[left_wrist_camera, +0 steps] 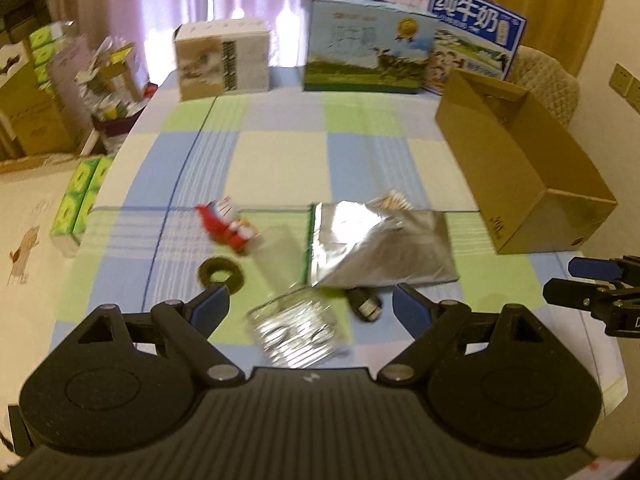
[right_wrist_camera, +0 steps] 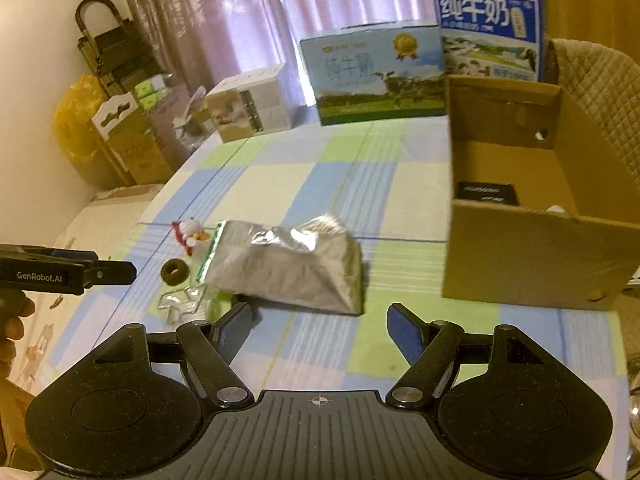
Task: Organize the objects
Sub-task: 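Withdraw both tools from the cardboard box back over the table, then lower the left tool onto the clear plastic container and grasp it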
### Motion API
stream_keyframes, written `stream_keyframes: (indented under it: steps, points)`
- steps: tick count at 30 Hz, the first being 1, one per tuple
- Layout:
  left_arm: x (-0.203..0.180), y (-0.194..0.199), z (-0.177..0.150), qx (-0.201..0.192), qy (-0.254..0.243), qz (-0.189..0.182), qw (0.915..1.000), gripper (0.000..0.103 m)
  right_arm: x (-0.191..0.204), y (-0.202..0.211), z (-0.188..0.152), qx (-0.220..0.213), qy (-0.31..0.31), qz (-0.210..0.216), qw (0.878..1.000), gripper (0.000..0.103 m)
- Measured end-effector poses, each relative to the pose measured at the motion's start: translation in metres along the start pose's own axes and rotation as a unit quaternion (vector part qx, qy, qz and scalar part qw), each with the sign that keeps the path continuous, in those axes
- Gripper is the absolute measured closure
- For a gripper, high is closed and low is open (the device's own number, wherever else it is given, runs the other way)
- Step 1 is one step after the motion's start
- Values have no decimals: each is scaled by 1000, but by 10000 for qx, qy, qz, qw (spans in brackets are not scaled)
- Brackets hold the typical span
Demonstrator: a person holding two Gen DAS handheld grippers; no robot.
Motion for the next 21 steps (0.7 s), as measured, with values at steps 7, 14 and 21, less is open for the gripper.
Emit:
stream_keyframes:
  steps: [7, 14, 21]
  points:
    - [14, -11, -24, 261, -42, -26, 9996, 16, 13, -19, -10, 186, -17, 80, 9998, 31]
    - [19, -31, -41, 583, 89, -39, 9983, 15, 8, -28, -21, 364, -119, 3, 9993, 31]
    - [12, -61, -44, 774, 154, -2, 9969, 11, -7, -31, -23, 437, -262, -139, 9986, 31]
Point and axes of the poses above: each gripper's, at about its wrist camera, not at the fingertips, and y roughly against the way its jaws point, x to its left, z to its top, the point moved 9 cm from there along -y, roughly the way its jaws point, and after that the axes turned 6 degrees about -x, right-handed, at the moved point
